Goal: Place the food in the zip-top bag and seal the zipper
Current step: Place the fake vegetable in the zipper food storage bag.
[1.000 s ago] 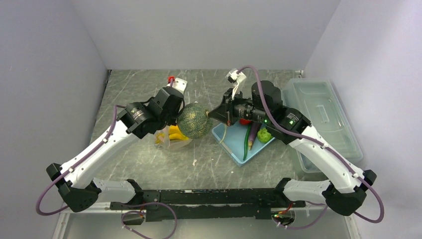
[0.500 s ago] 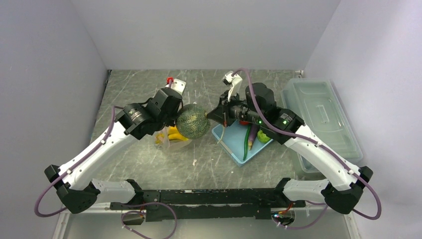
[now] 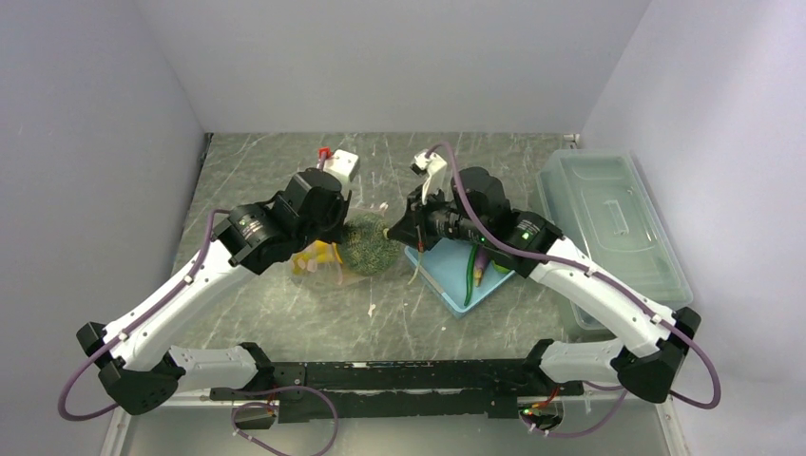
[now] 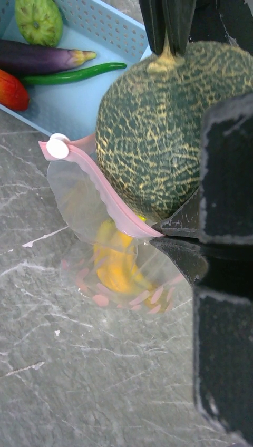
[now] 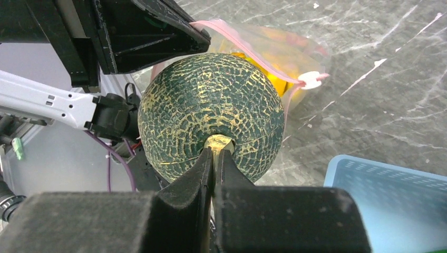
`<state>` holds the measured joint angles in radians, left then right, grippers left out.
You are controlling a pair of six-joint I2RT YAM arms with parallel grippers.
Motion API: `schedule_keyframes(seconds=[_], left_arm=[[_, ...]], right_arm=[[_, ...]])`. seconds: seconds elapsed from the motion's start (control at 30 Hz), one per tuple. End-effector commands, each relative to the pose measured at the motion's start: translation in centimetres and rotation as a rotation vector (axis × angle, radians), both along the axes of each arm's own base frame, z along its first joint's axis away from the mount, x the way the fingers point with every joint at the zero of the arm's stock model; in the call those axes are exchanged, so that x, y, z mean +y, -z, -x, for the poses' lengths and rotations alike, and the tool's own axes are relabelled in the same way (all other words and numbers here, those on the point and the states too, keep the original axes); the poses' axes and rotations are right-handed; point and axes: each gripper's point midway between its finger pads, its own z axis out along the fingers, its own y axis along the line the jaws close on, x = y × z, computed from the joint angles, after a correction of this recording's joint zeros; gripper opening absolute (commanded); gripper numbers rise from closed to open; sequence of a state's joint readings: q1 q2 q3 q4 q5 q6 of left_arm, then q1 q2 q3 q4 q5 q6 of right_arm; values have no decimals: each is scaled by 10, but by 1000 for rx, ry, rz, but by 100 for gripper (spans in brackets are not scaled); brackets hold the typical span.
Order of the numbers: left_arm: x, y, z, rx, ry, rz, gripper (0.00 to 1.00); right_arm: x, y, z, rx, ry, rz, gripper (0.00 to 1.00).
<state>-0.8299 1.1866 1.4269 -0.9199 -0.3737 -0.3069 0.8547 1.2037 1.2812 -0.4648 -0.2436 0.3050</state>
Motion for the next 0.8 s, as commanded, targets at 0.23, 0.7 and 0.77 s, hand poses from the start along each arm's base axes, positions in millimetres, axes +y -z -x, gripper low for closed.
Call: schedule_keyframes(seconds=[0.23, 0.7, 0.77], left_arm=[[-20, -17, 1, -13, 54, 103, 0], [-32, -13, 1, 14, 86, 115, 0], [-35, -13, 2, 20, 94, 128, 0]], right_arm=[[40, -20, -8, -37, -5, -8, 0], [86, 25, -25, 95, 82, 126, 0], [93, 33, -29, 119, 104, 126, 0]])
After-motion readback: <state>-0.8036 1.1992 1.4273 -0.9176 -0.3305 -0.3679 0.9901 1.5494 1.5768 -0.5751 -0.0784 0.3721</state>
